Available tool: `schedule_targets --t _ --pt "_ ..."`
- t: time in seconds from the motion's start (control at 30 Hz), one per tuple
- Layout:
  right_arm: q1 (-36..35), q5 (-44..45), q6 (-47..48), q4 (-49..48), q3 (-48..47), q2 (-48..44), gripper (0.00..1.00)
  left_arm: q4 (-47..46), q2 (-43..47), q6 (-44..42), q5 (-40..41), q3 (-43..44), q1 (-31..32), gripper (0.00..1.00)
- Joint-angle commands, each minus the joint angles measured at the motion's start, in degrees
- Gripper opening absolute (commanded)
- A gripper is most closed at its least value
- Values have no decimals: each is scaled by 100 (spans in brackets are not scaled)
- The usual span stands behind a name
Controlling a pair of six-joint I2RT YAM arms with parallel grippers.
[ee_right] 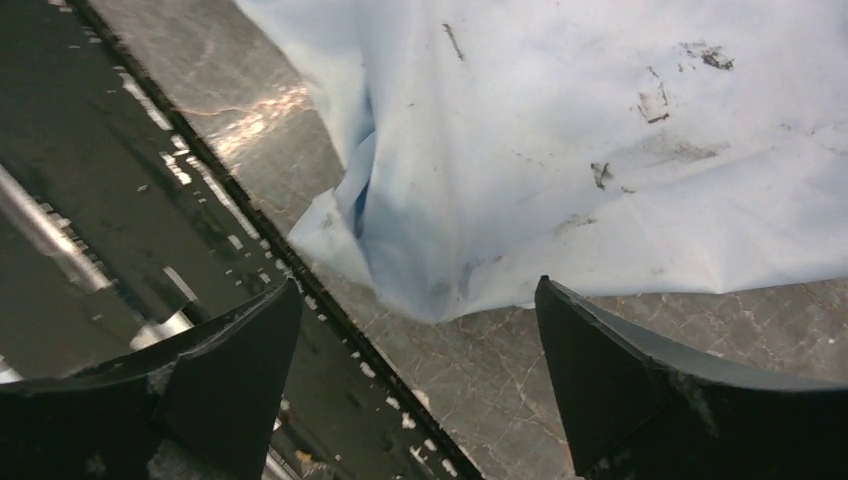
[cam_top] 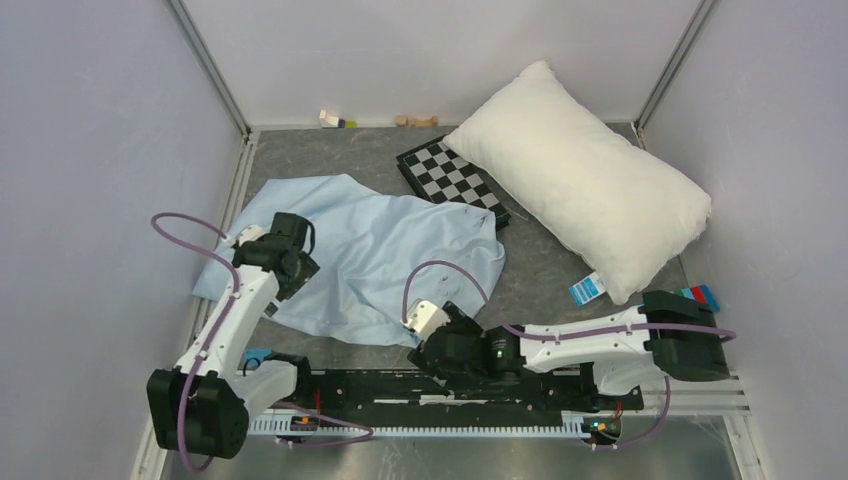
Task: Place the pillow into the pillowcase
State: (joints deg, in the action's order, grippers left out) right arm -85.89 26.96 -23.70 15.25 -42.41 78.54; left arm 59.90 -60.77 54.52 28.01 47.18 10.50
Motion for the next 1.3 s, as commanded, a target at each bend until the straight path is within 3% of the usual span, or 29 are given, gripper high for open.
schedule_targets --t 0.0,0.1,0.27,0.4,0.5,0.6,0.73,0.77,1.0,1.27 --pt "176 590 151 49 -404 448 89 -446 -160 223 27 -162 -950 100" --pt "473 478 294 -51 -292 491 68 -727 -748 93 -519 -185 -1559 100" --pt "775 415 375 -68 -225 277 16 -1303 -1362 102 -640 -390 -1821 100" --pt "938 481 370 21 -349 26 2 -1562 -1805 225 -684 -514 -1840 100" --pt "1079 522 441 135 -494 -106 0 -1915 -2051 357 -744 -765 -1841 93" --pt "1140 578 540 234 -617 -232 0 -2271 -2205 345 -873 -939 -1837 75" --pt "1145 590 634 352 -723 -531 0 -2077 -1921 26 -806 -642 -1828 8" --pt "1140 610 653 377 -746 -616 0 -1905 -1736 -78 -719 -516 -1827 3" --pt "1030 629 1348 448 -1338 -1429 0 -1156 293 -1431 -164 972 -1824 2" --pt "508 627 2271 908 -3250 -1623 0 -1340 1384 -2316 -928 2860 -1820 2"
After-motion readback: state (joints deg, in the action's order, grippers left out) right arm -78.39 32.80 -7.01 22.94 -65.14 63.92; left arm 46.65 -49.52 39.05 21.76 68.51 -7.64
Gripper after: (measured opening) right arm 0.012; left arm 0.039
